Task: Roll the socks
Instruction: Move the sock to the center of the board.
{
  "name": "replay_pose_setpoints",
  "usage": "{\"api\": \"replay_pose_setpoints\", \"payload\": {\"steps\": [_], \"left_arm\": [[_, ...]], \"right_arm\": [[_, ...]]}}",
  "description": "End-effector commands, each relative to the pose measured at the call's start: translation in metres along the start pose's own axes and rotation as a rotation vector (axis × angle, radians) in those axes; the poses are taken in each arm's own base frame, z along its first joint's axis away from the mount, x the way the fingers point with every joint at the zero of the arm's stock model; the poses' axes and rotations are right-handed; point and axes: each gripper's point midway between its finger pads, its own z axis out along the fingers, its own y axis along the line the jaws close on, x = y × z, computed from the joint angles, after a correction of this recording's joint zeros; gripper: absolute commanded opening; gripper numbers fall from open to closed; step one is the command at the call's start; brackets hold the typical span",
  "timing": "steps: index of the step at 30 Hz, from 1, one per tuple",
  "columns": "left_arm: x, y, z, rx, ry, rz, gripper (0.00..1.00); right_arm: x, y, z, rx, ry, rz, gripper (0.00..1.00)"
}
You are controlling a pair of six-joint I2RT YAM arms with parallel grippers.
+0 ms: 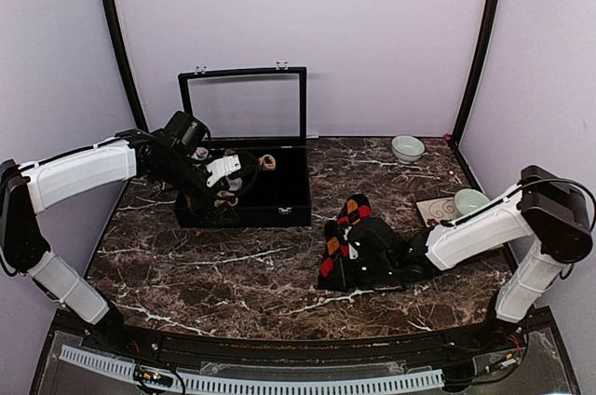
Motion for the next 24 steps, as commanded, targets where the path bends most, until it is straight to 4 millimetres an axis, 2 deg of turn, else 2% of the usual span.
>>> {"api": "replay_pose_setpoints", "payload": {"steps": [1,3,6,10,13,15,19,20,21,22,24], "left_arm": [[0.005,-0.017,-0.012,0.044,-0.016,0.033,0.99],[0.007,-0.027,-0.012,0.088,-0.023,0.046,0.99],[0.009,-0.053,-0.011,0.183,-0.035,0.088,0.97],[0.015,-0.095,0.004,0.286,-0.010,0.190,0.93],[0.013,-0.115,0.016,0.351,-0.016,0.229,0.95],[0.006,-0.119,0.023,0.396,-0.033,0.219,0.97],[-0.012,-0.115,0.041,0.450,-0.032,0.164,0.97],[-0.015,-0.112,0.045,0.457,-0.025,0.149,0.96],[-0.018,-0.111,0.048,0.466,-0.019,0.137,0.95],[-0.020,-0.110,0.049,0.472,-0.015,0.129,0.95],[-0.022,-0.110,0.050,0.466,-0.023,0.127,0.95]], "right_arm": [[0.012,0.031,0.027,-0.082,0.086,-0.014,0.12],[0.007,0.048,0.034,-0.121,0.088,-0.023,0.12],[-0.001,0.056,0.032,-0.138,0.062,-0.028,0.15],[-0.017,0.053,0.010,-0.141,-0.050,-0.088,0.29],[-0.021,0.051,-0.009,-0.141,-0.132,-0.157,0.49],[-0.026,0.053,-0.026,-0.128,-0.197,-0.210,0.57],[-0.028,0.062,-0.057,-0.074,-0.315,-0.337,0.61],[-0.029,0.064,-0.066,-0.033,-0.351,-0.382,0.72],[-0.029,0.066,-0.075,0.017,-0.386,-0.422,0.95],[-0.030,0.065,-0.085,0.080,-0.428,-0.455,0.99],[-0.036,0.060,-0.101,0.157,-0.492,-0.464,1.00]]}}
